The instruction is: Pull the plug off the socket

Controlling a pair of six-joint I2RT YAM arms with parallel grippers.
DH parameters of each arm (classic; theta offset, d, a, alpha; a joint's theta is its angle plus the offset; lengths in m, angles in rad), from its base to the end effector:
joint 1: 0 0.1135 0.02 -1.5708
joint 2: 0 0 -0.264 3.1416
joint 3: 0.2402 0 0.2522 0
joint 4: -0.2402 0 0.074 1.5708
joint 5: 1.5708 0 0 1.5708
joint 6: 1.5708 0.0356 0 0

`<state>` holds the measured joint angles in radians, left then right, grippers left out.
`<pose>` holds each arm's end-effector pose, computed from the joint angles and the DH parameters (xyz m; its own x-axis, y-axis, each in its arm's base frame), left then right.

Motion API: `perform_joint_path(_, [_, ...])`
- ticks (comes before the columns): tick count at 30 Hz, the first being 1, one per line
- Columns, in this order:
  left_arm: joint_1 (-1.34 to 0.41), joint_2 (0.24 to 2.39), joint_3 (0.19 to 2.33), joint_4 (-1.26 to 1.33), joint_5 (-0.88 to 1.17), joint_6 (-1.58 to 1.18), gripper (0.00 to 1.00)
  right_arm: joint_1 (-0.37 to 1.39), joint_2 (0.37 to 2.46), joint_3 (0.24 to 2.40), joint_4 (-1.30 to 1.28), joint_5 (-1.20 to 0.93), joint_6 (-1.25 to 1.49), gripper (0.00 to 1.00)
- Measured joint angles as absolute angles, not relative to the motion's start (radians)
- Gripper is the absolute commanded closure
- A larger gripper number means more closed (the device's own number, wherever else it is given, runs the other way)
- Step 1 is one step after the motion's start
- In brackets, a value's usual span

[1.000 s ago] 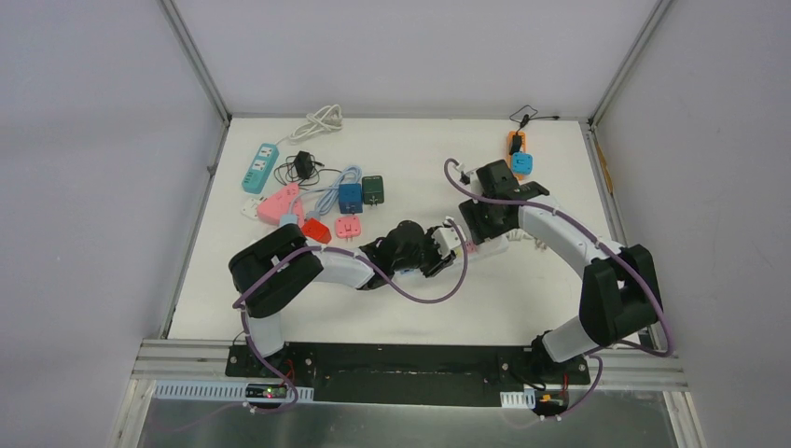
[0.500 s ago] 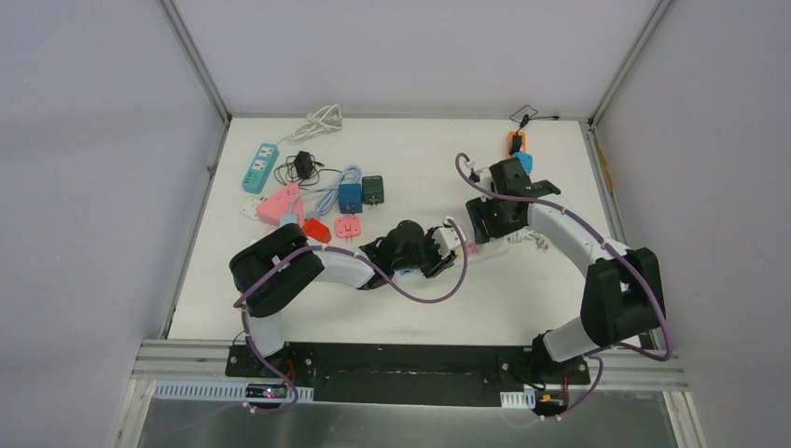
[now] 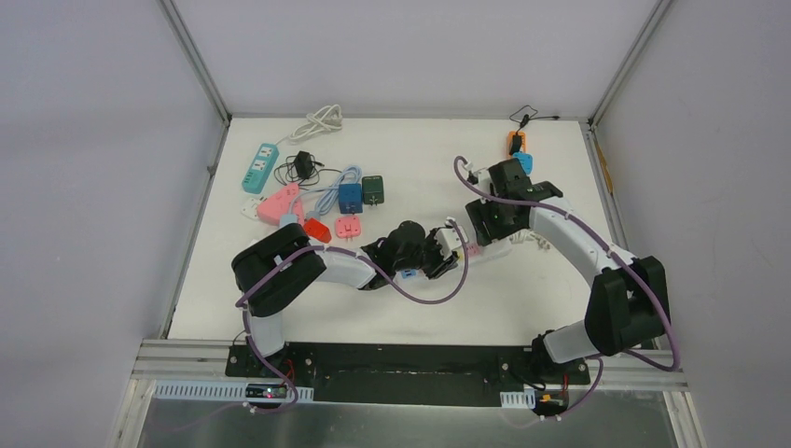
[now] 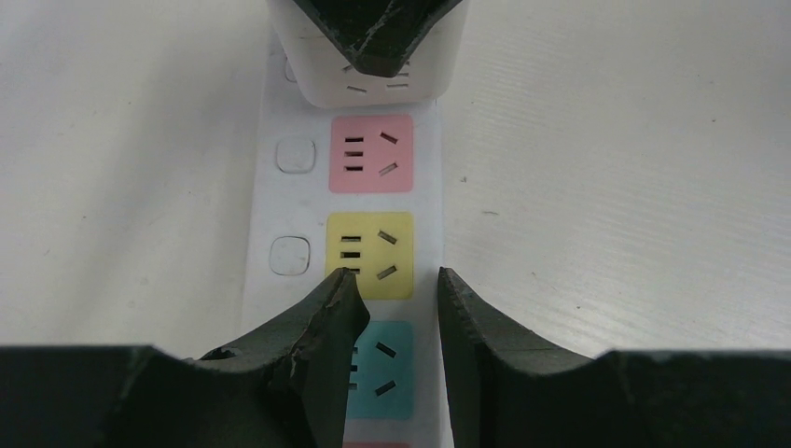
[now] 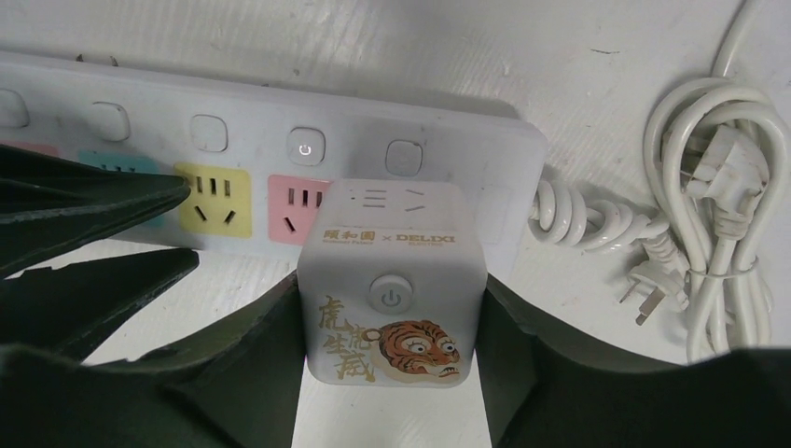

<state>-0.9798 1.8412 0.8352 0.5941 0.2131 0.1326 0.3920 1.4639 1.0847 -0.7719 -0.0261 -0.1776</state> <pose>0.2010 -0.3131 0.1495 -0.0995 0.3802 -0.9195 0.9410 0.3363 0.0372 0.2642 0.1102 0.2410 -0.7615 -0.5059 -0.4053 -0.5347 0.8437 -0.0485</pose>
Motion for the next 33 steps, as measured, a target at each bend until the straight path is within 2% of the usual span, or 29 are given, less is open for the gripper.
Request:
perform_joint_path(7, [-0.98, 1.842, 0.836, 0.591, 0.216, 0.118, 0.64, 0.399, 1.44, 1.113, -0.815, -0.187, -0.162, 1.0])
perform_joint_path(12, [-0.98, 1.842, 0.836, 0.592, 0.216, 0.115, 0.64, 0.443, 1.44, 1.149, -0.822, -0.171, -0.159, 1.0])
perform_joint_path(22, [-0.973, 1.842, 0.836, 0.591, 0.219, 0.115, 0.61, 0.378, 1.437, 1.167, -0.858, -0.256, -0.155, 1.0])
perform_joint_path(25, [-0.973, 1.84, 0.836, 0.588, 0.219, 0.114, 0.54, 0.347, 1.437, 1.198, -0.87, -0.283, -0.155, 1.0])
perform_joint_path(30, [-0.973, 1.813, 0.861, 0.514, 0.218, 0.111, 0.24, 0.279, 1.437, 1.207, -0.867, -0.352, -0.143, 1.0])
perform_joint_path(33, [-0.973, 1.786, 0.888, 0.429, 0.212, 0.097, 0.16, 0.241, 1.437, 1.206, -0.865, -0.414, -0.131, 1.0])
